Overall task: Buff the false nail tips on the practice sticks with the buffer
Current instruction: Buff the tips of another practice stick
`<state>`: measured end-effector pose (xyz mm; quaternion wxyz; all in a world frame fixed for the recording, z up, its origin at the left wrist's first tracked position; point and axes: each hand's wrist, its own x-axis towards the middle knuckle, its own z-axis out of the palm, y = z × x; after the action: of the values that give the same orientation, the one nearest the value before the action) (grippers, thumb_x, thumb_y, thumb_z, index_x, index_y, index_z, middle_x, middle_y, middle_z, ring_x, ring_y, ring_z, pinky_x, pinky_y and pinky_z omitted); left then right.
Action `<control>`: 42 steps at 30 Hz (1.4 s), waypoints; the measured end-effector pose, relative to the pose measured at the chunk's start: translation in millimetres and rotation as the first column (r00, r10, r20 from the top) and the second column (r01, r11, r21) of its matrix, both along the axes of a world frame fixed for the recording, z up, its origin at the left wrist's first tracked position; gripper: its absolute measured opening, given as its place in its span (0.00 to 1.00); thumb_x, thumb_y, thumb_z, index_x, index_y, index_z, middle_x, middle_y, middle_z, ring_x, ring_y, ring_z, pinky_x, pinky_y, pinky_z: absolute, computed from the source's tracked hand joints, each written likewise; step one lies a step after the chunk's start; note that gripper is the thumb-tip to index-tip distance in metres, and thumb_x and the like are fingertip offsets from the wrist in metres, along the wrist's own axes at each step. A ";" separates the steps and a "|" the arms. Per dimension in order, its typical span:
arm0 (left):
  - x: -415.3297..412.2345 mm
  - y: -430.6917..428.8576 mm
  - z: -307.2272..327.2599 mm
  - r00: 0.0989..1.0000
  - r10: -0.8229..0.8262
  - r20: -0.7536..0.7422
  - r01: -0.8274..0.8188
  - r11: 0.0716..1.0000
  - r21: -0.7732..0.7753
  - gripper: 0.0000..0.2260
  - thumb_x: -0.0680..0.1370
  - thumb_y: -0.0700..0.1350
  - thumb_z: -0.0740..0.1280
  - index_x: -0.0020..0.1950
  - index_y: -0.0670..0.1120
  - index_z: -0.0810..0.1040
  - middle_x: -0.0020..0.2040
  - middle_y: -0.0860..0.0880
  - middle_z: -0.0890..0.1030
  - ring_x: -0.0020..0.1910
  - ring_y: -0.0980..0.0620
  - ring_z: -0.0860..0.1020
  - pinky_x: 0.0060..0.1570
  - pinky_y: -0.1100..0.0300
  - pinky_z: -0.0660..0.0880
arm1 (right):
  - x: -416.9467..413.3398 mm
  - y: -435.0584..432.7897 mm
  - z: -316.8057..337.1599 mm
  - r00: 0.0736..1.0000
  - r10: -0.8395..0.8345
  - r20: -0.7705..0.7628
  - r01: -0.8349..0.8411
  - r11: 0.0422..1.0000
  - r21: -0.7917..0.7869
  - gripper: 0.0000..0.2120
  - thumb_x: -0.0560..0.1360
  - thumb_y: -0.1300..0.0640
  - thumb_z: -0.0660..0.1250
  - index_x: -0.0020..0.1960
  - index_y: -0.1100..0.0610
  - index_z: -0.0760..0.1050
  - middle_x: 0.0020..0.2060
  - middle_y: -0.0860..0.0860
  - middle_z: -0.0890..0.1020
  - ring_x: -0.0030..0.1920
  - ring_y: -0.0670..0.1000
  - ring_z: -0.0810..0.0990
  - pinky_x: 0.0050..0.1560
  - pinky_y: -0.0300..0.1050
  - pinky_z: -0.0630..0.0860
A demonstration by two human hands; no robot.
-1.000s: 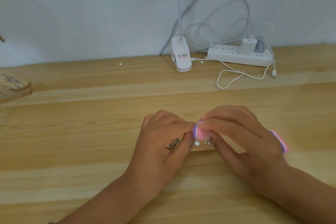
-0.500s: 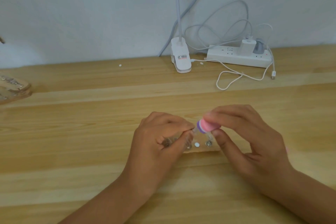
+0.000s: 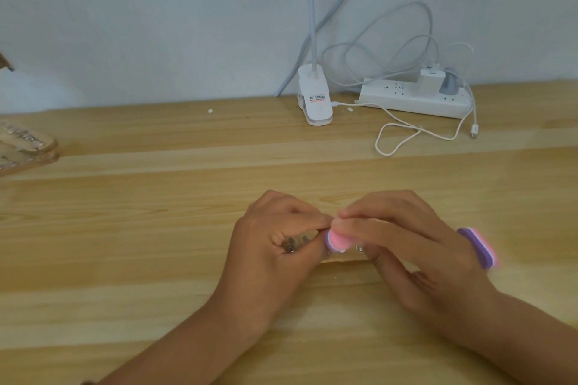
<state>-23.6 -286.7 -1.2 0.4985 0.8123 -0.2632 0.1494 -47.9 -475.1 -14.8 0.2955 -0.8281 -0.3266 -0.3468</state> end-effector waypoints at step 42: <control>19.7 12.6 -7.0 0.922 0.046 -0.385 -0.203 0.903 -0.378 0.07 0.77 0.42 0.69 0.43 0.52 0.84 0.43 0.53 0.85 0.38 0.47 0.75 0.37 0.71 0.72 | 102.6 -3.9 60.8 0.197 0.012 -0.980 -0.494 0.865 -0.089 0.06 0.71 0.60 0.78 0.46 0.51 0.87 0.38 0.42 0.86 0.40 0.37 0.82 0.43 0.26 0.72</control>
<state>-3.9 -274.1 -8.2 0.6873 0.7182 -0.0747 0.0790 54.7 -478.9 46.0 0.3157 -0.8343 -0.2722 0.3608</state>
